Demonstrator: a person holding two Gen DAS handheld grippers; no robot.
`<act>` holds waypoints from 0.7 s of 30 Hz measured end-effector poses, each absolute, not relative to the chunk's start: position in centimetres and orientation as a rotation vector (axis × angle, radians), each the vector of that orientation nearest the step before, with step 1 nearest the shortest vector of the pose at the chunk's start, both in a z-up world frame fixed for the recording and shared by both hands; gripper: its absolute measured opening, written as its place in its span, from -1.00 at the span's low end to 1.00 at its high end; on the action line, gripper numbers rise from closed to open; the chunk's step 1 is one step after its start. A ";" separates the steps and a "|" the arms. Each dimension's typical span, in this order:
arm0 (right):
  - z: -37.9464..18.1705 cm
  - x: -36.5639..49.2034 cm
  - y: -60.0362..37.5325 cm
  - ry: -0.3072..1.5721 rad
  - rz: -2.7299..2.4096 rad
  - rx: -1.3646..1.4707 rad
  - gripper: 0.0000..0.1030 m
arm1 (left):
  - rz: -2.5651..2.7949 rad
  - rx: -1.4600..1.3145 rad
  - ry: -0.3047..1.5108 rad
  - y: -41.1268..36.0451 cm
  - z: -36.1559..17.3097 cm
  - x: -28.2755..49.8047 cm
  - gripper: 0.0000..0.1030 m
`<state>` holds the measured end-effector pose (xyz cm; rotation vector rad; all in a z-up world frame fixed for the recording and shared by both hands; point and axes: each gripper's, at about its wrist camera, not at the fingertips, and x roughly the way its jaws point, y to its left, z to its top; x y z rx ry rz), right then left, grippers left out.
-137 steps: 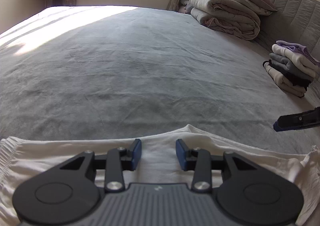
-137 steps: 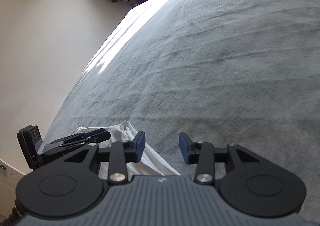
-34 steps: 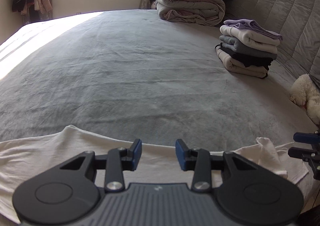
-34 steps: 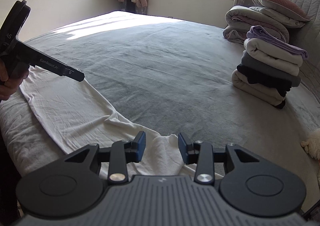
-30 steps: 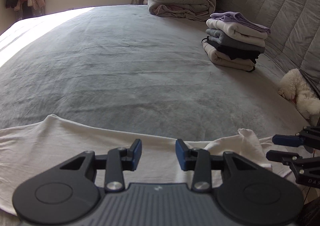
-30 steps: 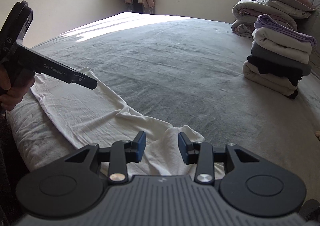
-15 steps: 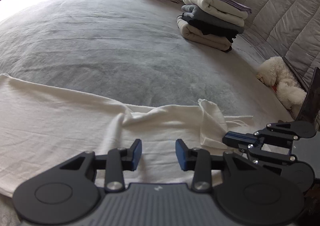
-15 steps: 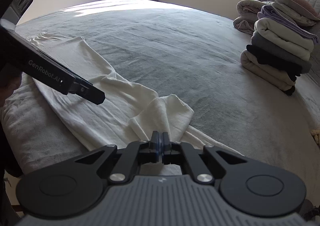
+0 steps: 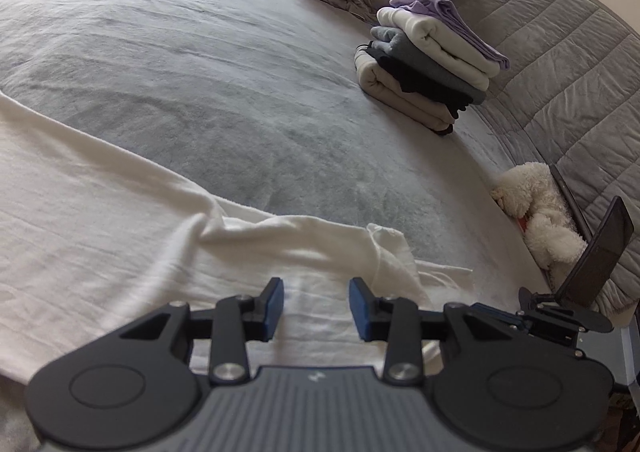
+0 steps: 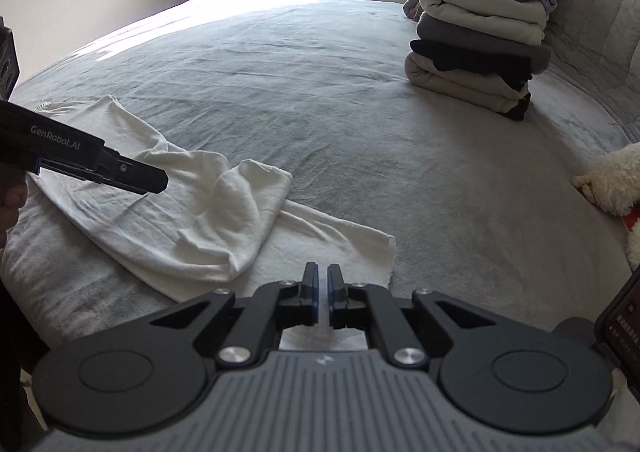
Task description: Fold clothes
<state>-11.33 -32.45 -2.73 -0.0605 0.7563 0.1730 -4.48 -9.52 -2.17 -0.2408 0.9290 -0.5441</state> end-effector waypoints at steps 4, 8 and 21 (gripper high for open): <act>-2.5 -11.1 -32.1 0.749 0.188 -0.063 -0.75 | -0.532 -0.225 0.927 -10.0 -2.0 -4.8 -0.30; -2.5 -11.0 -32.2 0.752 0.197 -0.048 -0.74 | -0.580 -0.211 0.932 -11.3 -1.8 -5.5 -0.31; -1.0 -11.1 -33.8 0.717 0.202 0.092 -0.74 | -0.684 -0.180 0.925 -16.9 -2.1 -7.5 -0.98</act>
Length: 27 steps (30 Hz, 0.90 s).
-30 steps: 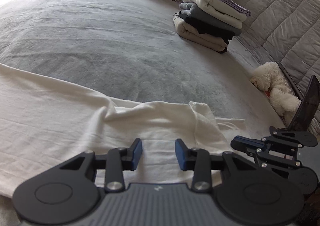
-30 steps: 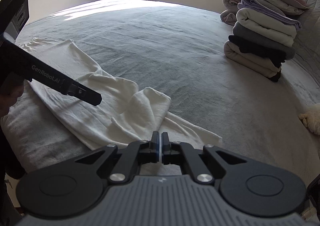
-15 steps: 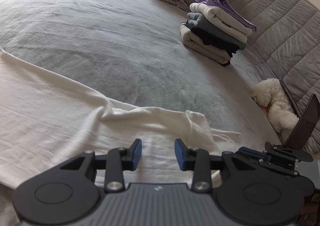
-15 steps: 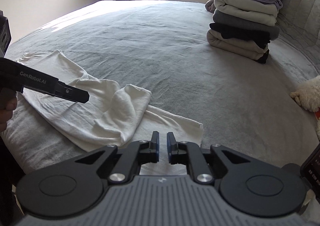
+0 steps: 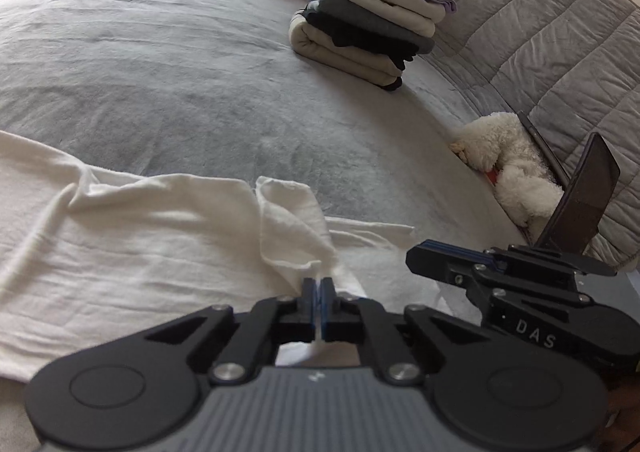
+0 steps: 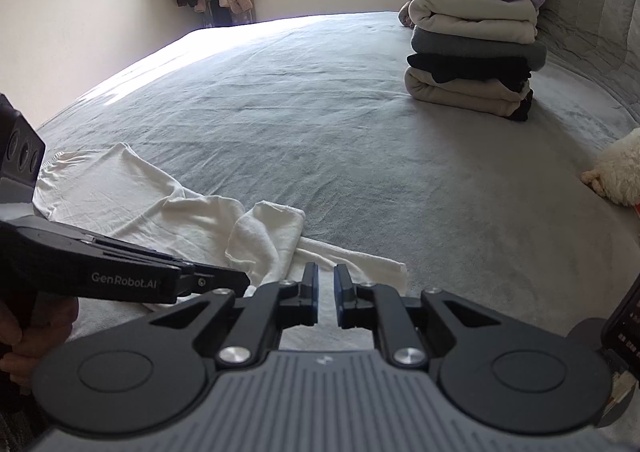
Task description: Fold clothes
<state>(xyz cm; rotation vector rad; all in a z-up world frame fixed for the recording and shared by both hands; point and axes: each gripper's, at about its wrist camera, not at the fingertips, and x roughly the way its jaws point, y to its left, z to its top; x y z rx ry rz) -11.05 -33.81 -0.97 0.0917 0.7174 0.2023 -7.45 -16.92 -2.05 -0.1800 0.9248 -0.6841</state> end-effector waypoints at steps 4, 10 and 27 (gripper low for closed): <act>-1.0 -11.2 -35.3 0.730 0.188 0.177 -0.73 | -0.757 -0.154 0.860 -18.0 -0.7 -8.0 -0.99; -1.2 -11.4 -37.3 0.749 0.138 0.265 -0.73 | -0.858 -0.121 0.849 -20.0 -0.1 -8.4 -0.99; -1.9 -11.8 -39.4 0.798 0.120 0.341 -0.72 | -1.010 0.032 0.874 -21.9 -0.3 -8.6 -0.37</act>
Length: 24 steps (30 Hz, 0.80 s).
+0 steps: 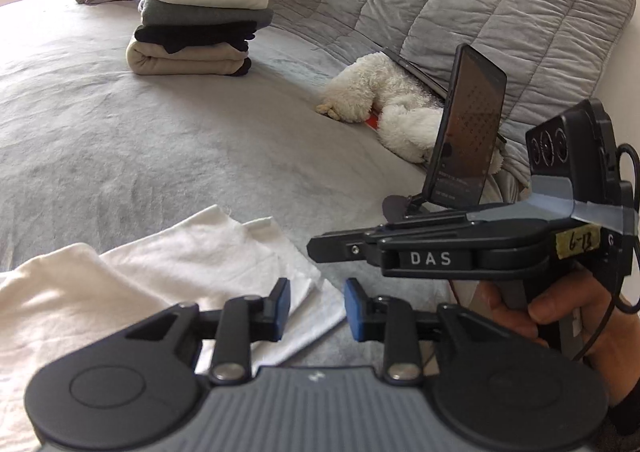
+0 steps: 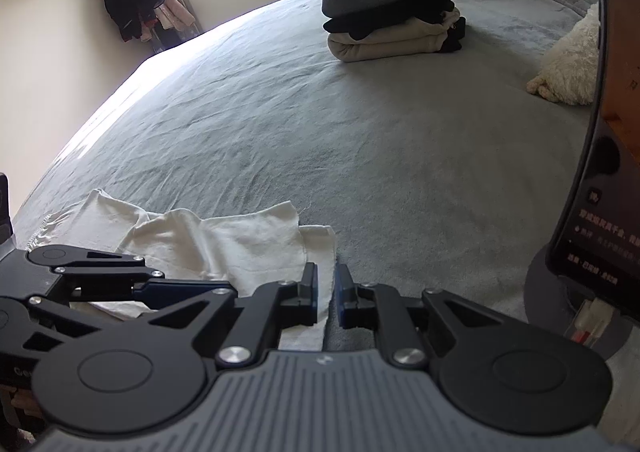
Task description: Fold clothes
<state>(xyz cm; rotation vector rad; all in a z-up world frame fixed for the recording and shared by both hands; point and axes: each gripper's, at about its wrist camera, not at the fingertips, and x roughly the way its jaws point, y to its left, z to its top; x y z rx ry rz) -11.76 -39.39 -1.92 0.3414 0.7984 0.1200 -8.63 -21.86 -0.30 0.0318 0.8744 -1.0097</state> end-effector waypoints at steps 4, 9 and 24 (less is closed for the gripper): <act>-2.1 -11.8 -39.2 0.806 0.131 0.342 -0.46 | -0.950 0.033 0.864 -21.1 0.2 -7.1 -0.17; -1.8 -12.6 -38.6 0.796 0.164 0.338 -0.18 | -0.913 0.090 0.845 -21.0 0.4 -5.6 -0.07; -2.1 -13.5 -37.3 0.732 0.185 0.297 -0.38 | -0.928 0.241 0.820 -24.4 -1.8 -2.1 -0.10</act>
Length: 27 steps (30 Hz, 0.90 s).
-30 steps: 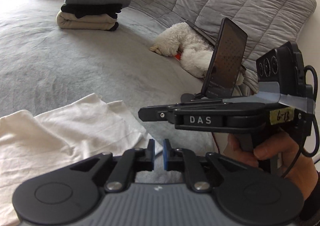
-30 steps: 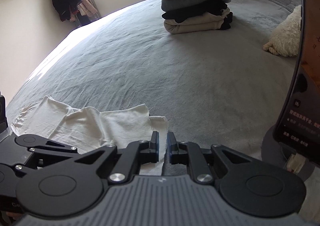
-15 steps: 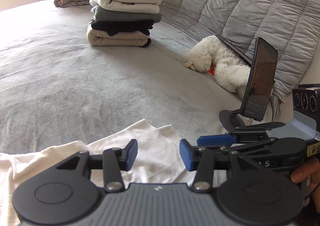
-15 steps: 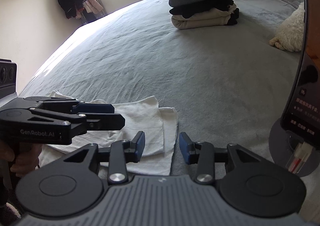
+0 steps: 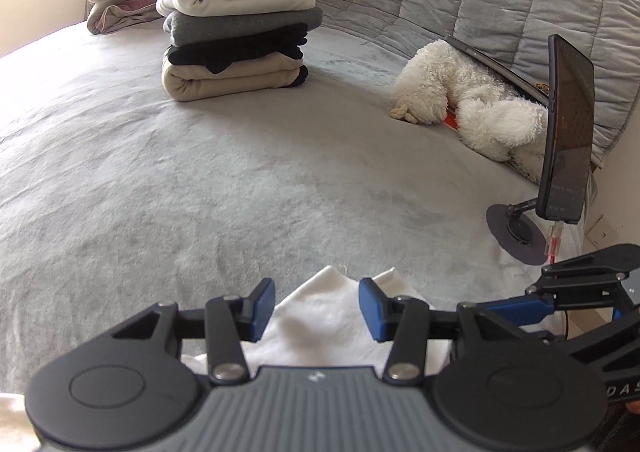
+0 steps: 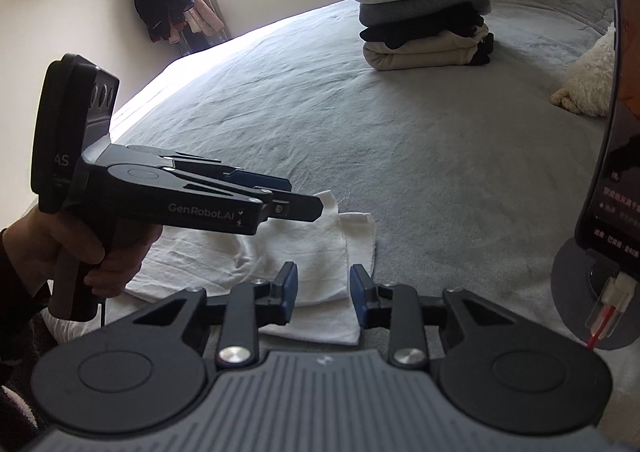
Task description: Fold clothes
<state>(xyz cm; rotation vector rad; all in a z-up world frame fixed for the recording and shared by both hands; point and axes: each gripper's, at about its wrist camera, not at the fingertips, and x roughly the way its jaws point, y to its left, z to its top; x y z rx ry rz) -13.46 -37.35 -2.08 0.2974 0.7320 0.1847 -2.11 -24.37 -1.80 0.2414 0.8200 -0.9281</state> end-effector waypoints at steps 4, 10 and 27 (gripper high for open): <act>-2.9 -12.7 -36.6 0.745 0.183 0.254 -0.39 | -0.920 0.220 0.819 -24.7 -2.3 -1.8 -0.23; -3.7 -12.6 -35.0 0.760 0.160 0.095 -0.87 | -0.905 0.139 0.818 -24.3 -2.7 -1.5 -0.97; -0.5 -15.7 -33.7 0.748 0.155 0.011 -0.97 | -1.010 0.157 0.682 -25.4 0.6 -3.8 -0.98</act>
